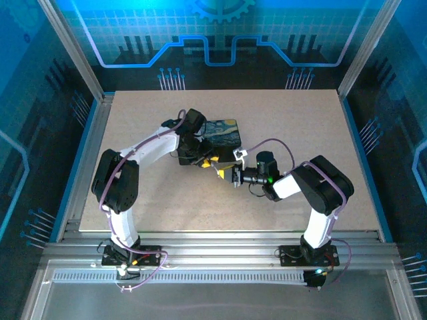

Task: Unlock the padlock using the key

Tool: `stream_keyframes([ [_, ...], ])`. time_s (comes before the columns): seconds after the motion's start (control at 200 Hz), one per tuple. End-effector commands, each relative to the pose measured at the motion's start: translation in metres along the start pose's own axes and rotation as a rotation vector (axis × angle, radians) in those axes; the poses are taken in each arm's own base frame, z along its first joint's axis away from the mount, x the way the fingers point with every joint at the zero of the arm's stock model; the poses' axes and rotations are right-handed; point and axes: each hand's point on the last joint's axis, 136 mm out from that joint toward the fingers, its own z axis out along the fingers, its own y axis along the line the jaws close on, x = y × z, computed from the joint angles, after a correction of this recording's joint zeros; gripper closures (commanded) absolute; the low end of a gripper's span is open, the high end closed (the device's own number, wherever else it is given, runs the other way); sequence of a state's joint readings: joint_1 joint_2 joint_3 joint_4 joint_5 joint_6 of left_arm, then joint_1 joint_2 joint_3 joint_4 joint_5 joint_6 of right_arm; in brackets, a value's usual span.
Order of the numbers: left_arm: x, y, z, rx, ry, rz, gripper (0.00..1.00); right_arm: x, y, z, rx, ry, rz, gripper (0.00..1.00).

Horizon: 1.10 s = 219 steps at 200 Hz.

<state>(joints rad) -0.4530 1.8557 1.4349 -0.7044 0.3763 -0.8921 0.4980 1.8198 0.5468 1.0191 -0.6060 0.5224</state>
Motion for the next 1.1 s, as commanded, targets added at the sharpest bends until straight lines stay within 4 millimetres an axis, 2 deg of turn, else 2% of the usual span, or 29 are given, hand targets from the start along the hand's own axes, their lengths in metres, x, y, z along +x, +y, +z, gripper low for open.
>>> stream_keyframes([
  [0.0,0.012,-0.009,-0.019,0.064,0.048,-0.03,1.0,-0.022,0.007,-0.002,-0.013,-0.059,-0.087,1.0],
  [0.68,0.014,-0.015,-0.025,0.088,0.06,-0.032,1.0,-0.044,0.006,-0.004,-0.02,-0.099,-0.134,1.0],
  [1.09,0.009,-0.017,-0.028,0.106,0.057,-0.042,1.0,-0.041,0.018,-0.001,-0.076,-0.079,-0.157,1.0],
])
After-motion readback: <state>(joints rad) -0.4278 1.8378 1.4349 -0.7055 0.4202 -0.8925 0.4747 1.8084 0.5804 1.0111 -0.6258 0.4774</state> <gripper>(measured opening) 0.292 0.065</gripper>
